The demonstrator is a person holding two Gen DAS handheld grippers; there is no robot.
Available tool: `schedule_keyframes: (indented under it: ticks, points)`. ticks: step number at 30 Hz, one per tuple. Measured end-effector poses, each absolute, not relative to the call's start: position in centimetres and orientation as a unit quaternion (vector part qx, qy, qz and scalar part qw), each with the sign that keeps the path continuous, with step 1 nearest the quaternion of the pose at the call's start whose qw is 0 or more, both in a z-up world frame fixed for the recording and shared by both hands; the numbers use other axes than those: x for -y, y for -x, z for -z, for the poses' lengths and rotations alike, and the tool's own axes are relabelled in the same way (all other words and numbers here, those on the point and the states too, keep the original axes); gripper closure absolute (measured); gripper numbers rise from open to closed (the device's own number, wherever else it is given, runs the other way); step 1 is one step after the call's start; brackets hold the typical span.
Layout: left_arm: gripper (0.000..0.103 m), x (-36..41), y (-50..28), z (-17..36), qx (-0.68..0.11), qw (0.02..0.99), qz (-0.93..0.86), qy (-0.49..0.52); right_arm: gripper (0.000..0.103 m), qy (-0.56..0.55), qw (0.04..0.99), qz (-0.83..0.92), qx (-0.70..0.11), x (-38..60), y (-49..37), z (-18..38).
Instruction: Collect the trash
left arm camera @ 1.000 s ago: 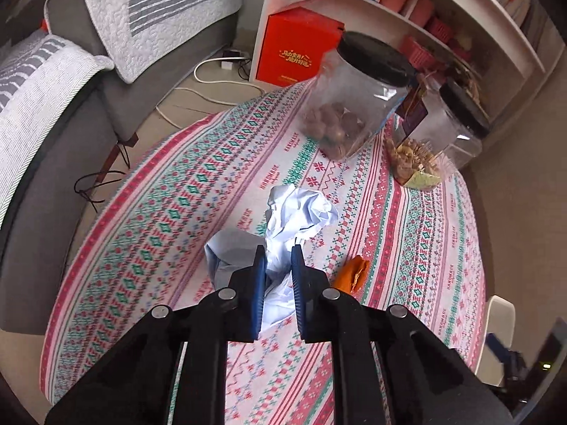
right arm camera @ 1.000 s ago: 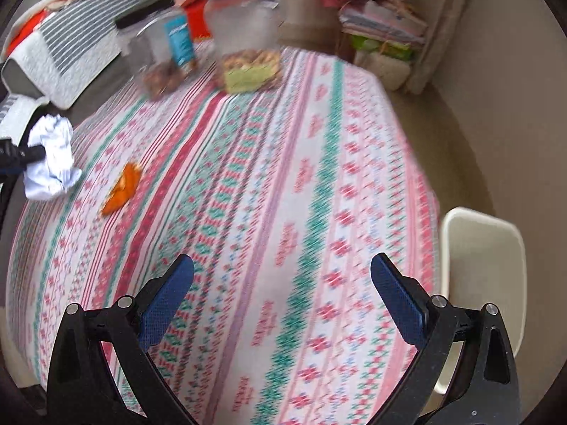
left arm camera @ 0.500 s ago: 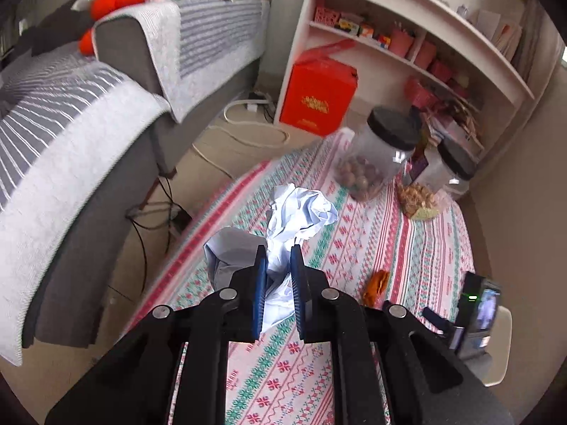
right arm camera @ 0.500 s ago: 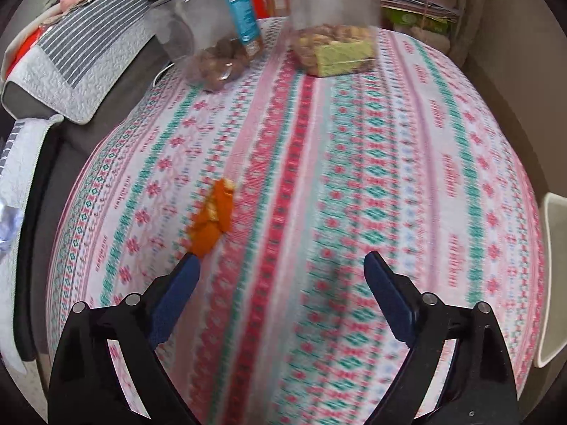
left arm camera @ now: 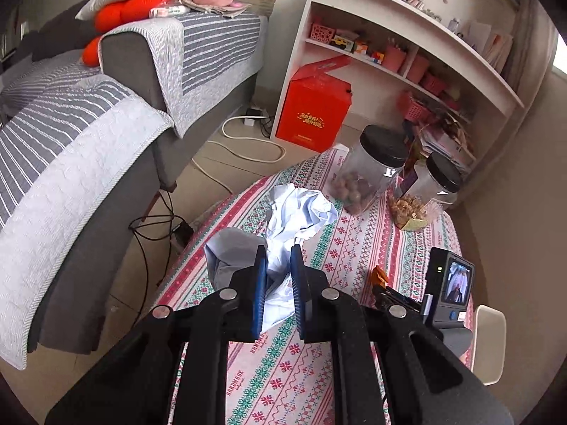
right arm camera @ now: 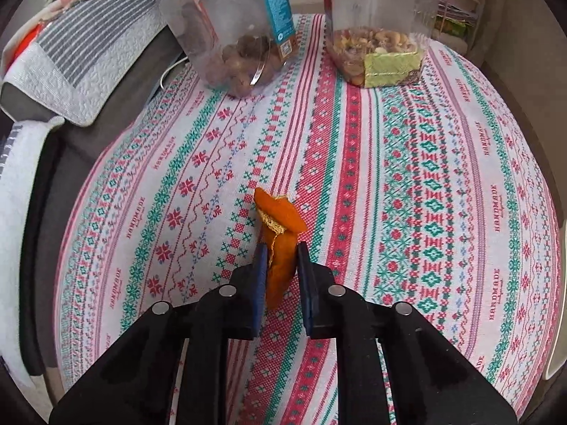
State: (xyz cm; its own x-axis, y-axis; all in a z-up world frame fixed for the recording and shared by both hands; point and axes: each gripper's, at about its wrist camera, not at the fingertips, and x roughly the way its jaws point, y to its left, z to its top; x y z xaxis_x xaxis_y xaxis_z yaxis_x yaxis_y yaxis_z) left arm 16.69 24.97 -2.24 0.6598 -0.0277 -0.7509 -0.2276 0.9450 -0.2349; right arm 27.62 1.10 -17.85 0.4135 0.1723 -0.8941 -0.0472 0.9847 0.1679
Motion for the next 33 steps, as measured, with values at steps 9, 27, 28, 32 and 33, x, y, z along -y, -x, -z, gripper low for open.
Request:
schedule_keyframes:
  ticks: [9, 27, 28, 32, 33]
  points:
    - [0.089, -24.2, -16.2, 1.9, -0.405, 0.899, -0.053, 0.157, 0.087, -0.064, 0.858, -0.083, -0.502, 1.9, -24.7, 13.3]
    - [0.089, -19.5, -16.0, 1.9, -0.401, 0.904, -0.025, 0.146, 0.087, -0.057, 0.890, -0.098, -0.441, 8.2, -20.7, 7.5]
    - [0.089, -19.1, -16.1, 1.9, -0.401, 0.905, -0.023, 0.143, 0.087, -0.058, 0.892, -0.096, -0.439, 8.9, -20.4, 7.4]
    - [0.089, -17.7, -16.3, 2.0, -0.400, 0.907, -0.017, 0.133, 0.087, -0.056, 0.898, -0.083, -0.429, 11.0, -19.7, 7.1]
    - [0.089, -17.4, -16.3, 2.0, -0.400, 0.907, -0.015, 0.131, 0.088, -0.058, 0.899, -0.081, -0.427, 11.6, -19.5, 7.1]
